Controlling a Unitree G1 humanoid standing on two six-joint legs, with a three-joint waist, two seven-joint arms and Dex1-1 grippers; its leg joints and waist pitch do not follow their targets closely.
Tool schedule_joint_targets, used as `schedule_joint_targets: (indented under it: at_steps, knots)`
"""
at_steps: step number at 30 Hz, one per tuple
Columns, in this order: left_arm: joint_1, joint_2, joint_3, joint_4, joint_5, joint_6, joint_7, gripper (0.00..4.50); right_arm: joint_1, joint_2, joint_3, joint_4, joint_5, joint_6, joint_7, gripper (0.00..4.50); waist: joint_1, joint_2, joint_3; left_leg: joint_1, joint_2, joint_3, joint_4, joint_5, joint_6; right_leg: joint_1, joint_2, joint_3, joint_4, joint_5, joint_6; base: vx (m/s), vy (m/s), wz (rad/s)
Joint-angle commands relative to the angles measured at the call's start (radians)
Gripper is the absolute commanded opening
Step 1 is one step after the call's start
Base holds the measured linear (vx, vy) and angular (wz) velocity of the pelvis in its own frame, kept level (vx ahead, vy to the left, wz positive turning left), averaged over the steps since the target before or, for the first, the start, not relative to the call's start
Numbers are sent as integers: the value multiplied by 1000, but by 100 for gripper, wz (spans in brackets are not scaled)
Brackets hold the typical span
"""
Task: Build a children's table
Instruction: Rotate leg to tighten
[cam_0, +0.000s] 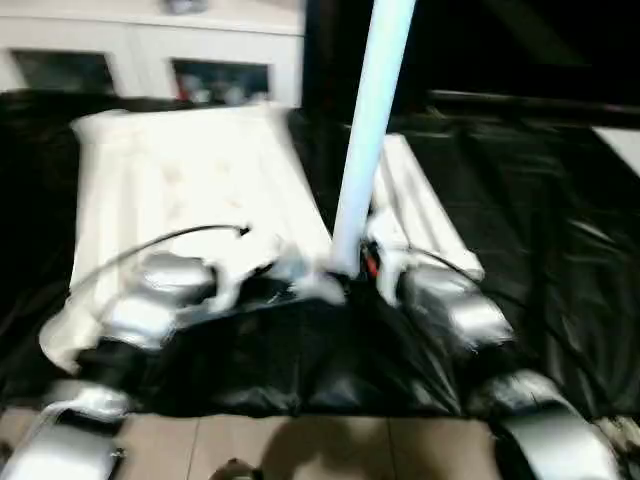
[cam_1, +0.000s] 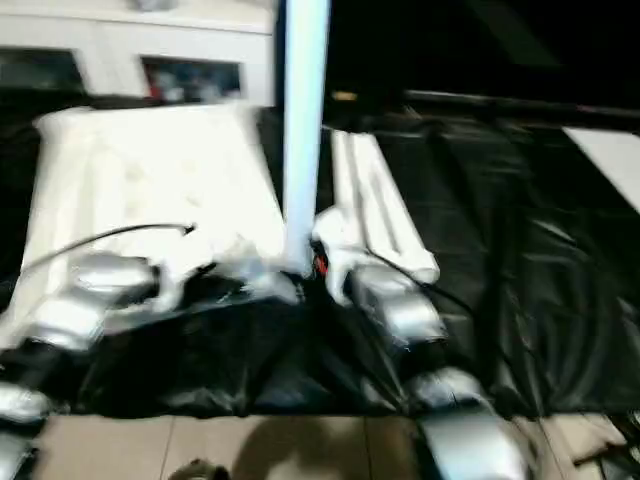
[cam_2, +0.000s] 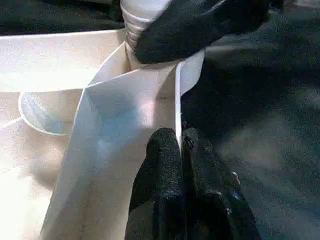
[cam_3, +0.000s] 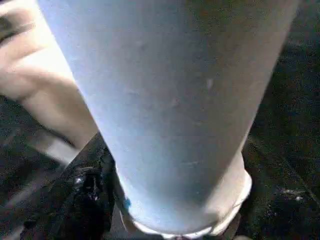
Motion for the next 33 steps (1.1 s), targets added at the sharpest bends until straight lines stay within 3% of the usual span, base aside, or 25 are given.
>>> schedule_joint_targets:
  at_steps: [1, 2, 3, 5, 6, 8, 14, 20, 26, 33]
  knots:
    - [-30, -51, 19, -36, -10, 16, 84, 0, -7, 47, 15, 57, -8, 11, -78, 281, -1, 12, -62, 35, 45, -29, -79, -313, -78, 29, -77, 45, -94, -238, -189, 0, 0, 0]
    - [-31, -69, 18, -44, 0, 28, 118, 0, -18, 64, 10, 74, -8, 8, -112, 281, 0, 13, -63, 34, 44, -28, -78, -296, -65, 32, -75, 46, -93, -210, -188, 0, 0, 0]
    - [-27, -93, 14, -62, 7, 45, 149, 0, -33, 85, 1, 101, -14, 3, -160, 281, 0, 6, -64, 33, 45, -26, -78, -280, -59, 33, -74, 46, -92, -189, -190, 0, 0, 0]
    - [-17, -119, 10, -82, 13, 56, 175, 0, -49, 105, -14, 128, -15, -12, -198, 281, 3, 10, -65, 31, 45, -24, -75, -239, -46, 34, -73, 46, -87, -133, -199, 0, 0, 0]
    - [-13, -124, 6, -88, 14, 52, 174, 0, -51, 109, -17, 131, -11, -22, -188, 281, 4, 4, -66, 30, 44, -23, -74, -224, -37, 36, -71, 44, -84, -111, -200, 0, 0, 0]
    - [-5, -129, -3, -92, 14, 49, 169, 0, -54, 116, -22, 136, -4, -34, -169, 337, 4, 7, -67, 28, 43, -22, -73, -207, -19, 38, -69, 43, -82, -72, -200, 0, 0, 0]
    - [27, -121, -21, -130, 1, 38, 121, 0, -75, 119, -30, 169, -1, -93, -110, 386, 3, 7, -66, 29, 44, -22, -74, -230, -15, 38, -71, 44, -85, -96, -202, 0, 0, 0]
    - [59, -54, -24, -146, -55, -43, -48, 0, -23, 52, 19, 74, 19, -106, 147, 393, 4, 11, -66, 29, 44, -20, -71, -204, 16, 40, -66, 43, -81, -35, -213, 0, 0, 0]
    - [65, 11, -20, -138, -94, -67, -190, 0, 34, -45, 73, -22, 32, -90, 409, 393, 12, 15, -63, 32, 49, -20, -75, -241, 5, 37, -66, 41, -82, -85, -223, 0, 0, 0]
    - [65, 56, -28, -106, -106, -108, -318, 0, 92, -131, 128, -138, 43, -42, 604, 379, 29, 12, -63, 33, 50, -19, -73, -238, 9, 36, -68, 42, -84, -106, -220, 0, 0, 0]
